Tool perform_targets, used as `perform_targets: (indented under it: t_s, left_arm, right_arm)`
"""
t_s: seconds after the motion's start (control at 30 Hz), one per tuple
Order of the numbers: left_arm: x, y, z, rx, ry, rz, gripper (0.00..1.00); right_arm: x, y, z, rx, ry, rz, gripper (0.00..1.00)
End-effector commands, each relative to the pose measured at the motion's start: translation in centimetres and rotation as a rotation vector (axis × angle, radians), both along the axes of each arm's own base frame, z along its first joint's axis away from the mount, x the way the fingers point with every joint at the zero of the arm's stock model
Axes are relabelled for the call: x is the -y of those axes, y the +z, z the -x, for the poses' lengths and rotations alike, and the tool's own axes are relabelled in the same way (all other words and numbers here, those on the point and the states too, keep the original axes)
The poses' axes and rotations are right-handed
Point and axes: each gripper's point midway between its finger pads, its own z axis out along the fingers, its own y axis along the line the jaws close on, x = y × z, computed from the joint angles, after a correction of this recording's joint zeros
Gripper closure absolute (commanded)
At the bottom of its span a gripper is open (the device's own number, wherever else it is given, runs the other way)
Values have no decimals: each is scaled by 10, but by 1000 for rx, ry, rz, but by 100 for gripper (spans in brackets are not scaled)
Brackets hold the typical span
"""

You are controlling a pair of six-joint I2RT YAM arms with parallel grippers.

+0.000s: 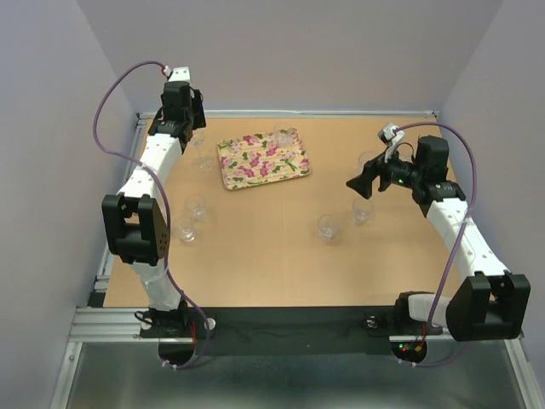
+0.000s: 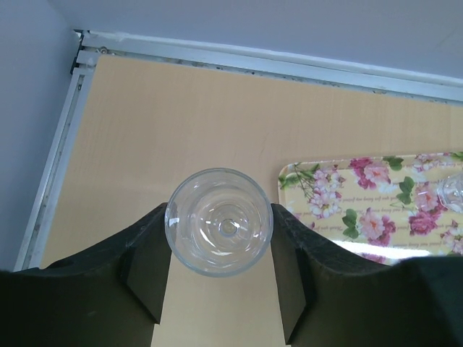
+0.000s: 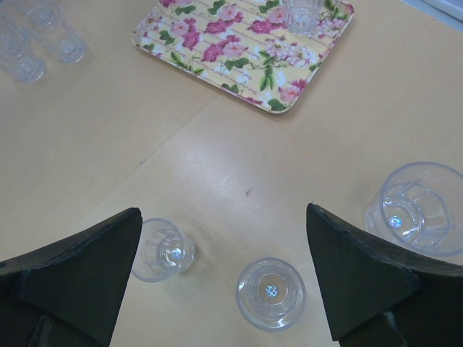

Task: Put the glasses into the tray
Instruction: Grab a glass with a robot arm, then place the glass into the tray

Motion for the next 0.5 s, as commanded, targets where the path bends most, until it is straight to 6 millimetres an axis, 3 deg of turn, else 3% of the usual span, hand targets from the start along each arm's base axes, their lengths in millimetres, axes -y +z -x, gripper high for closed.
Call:
perform_targets:
  t_s: [0.0,0.47]
  left_arm:
    - [7,88,8,196,-10,13,53]
    - [14,120,13,248,-13,-7,56]
  right_arm:
    - [4,10,-7,63,-11,7,0]
    - [4,9,-7,60,-13,8,0]
